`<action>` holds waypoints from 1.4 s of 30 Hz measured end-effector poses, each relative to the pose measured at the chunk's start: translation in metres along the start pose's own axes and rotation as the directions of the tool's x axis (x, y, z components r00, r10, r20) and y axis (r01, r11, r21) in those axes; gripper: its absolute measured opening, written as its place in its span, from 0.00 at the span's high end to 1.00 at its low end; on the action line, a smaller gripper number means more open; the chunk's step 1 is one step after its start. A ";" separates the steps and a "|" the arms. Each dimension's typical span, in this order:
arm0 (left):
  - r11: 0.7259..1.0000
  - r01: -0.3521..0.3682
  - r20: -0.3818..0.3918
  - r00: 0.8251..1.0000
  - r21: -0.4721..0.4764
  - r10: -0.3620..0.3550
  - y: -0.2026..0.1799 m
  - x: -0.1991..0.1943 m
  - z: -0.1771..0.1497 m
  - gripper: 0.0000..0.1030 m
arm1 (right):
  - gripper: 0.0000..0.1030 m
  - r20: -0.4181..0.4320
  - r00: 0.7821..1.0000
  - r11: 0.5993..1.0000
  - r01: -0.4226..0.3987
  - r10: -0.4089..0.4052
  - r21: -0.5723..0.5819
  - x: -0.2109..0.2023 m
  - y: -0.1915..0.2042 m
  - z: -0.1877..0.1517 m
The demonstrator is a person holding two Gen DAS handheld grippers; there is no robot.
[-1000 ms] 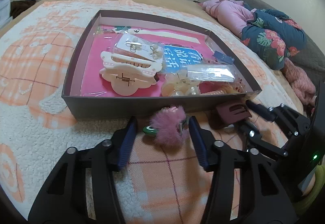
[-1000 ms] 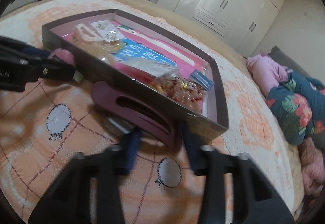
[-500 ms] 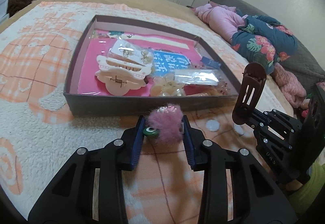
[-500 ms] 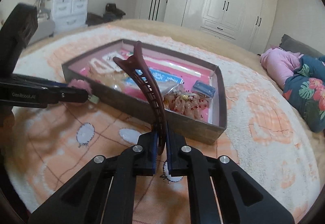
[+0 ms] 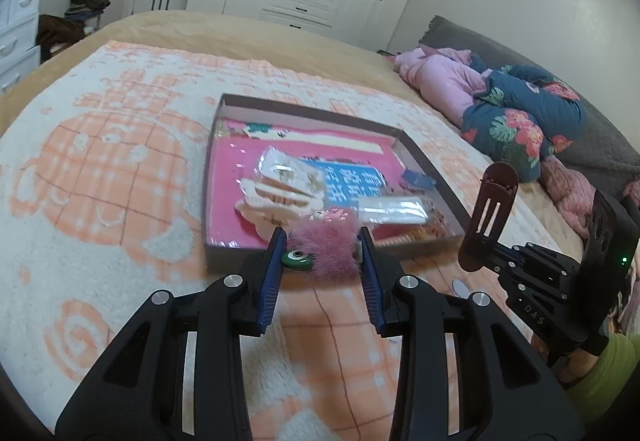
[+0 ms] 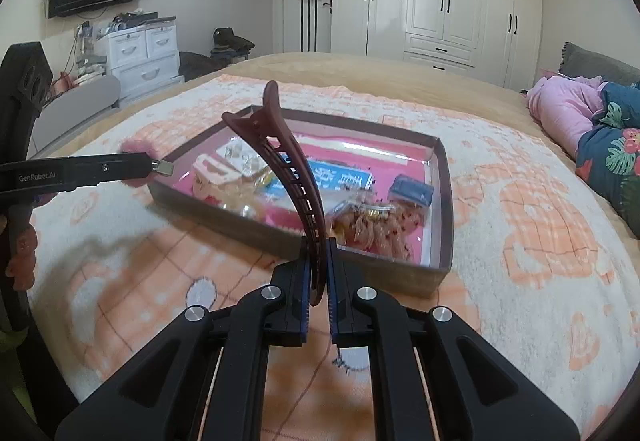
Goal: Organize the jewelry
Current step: 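Grasp the pink pom-pom clip with the left tool while the right tool grasps the maroon clip, then lower the pink pom-pom clip into the tray with the left tool while the right tool lowers the maroon clip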
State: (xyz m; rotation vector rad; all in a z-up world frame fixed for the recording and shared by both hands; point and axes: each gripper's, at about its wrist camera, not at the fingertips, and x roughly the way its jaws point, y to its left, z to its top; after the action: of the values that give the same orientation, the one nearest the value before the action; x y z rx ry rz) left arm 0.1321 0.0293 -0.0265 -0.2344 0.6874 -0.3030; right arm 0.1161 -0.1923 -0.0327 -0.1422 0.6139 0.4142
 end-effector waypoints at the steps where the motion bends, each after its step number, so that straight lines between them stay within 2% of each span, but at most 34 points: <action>1: 1.000 -0.002 0.003 1.000 0.001 0.002 0.000 0.001 0.002 0.74 | 0.93 -0.003 1.000 1.000 -0.005 0.005 0.004 0.001 -0.001 0.003; 26: 0.997 -0.018 0.035 0.999 0.068 0.015 -0.027 0.056 0.060 0.74 | 0.93 -0.061 0.993 0.990 0.110 -0.105 0.084 0.050 -0.062 0.041; 36: 0.997 -0.026 -0.024 0.999 0.079 0.028 -0.028 0.089 0.055 0.73 | 0.93 -0.182 0.977 0.988 0.129 -0.111 0.086 0.083 -0.068 0.035; 42: 0.997 -0.034 -0.056 0.998 0.071 0.038 -0.022 0.101 0.046 0.73 | 0.93 -0.216 0.966 0.986 0.159 -0.144 0.052 0.089 -0.060 0.028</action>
State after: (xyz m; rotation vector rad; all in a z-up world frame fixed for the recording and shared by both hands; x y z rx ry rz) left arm 0.2315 -0.0212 -0.0438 -0.1466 0.7351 -0.2997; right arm 0.2218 -0.2102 -0.0622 -0.1677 0.8204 0.2306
